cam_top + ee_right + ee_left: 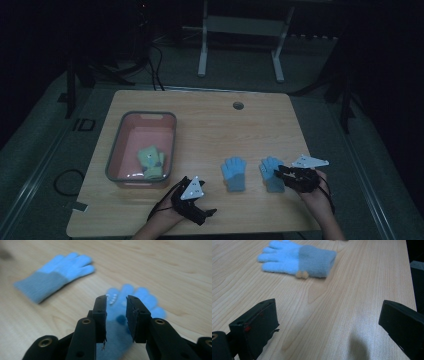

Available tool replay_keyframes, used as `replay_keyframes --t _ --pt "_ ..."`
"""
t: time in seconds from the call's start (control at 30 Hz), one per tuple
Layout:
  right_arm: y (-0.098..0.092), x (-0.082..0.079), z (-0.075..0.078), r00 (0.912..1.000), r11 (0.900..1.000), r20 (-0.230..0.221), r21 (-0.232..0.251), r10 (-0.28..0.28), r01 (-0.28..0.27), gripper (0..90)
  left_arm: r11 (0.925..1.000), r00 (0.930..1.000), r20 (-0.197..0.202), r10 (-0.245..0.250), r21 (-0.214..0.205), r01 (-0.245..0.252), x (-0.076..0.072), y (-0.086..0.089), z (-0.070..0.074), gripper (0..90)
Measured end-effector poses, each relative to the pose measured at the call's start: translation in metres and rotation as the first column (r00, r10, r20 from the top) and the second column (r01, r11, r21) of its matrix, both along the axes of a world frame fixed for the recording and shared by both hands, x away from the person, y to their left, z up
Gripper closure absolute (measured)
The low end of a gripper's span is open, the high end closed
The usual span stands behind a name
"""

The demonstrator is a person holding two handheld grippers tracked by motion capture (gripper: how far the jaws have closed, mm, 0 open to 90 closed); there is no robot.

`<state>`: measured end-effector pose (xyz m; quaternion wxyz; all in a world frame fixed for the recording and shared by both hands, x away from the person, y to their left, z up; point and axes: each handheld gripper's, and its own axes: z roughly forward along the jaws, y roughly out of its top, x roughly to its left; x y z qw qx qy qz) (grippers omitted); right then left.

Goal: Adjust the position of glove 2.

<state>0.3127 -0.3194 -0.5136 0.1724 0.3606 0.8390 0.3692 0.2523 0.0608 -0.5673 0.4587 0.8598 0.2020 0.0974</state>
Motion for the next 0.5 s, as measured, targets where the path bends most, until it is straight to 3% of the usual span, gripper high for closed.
replay_keyframes --t 0.13,0.33,0.5 --pt "0.000 0.005 -0.013 0.9994 0.9997 -0.027 0.014 -0.022 0.022 67.0 1.0000 1.0000 0.002 0.001 0.001 -0.001 0.000 0.000 0.000 2.3" --pt "-0.001 0.007 -0.035 0.9833 0.9865 -0.083 0.012 -0.162 0.163 64.1 1.0000 1.0000 0.000 -0.001 0.003 0.001 0.000 0.000 0.000 2.4" --pt "0.003 0.004 -0.038 0.9829 0.9839 -0.045 -0.013 -0.178 0.178 66.7 1.0000 1.0000 0.000 0.000 0.008 0.000 -0.001 -0.001 0.000 2.4"
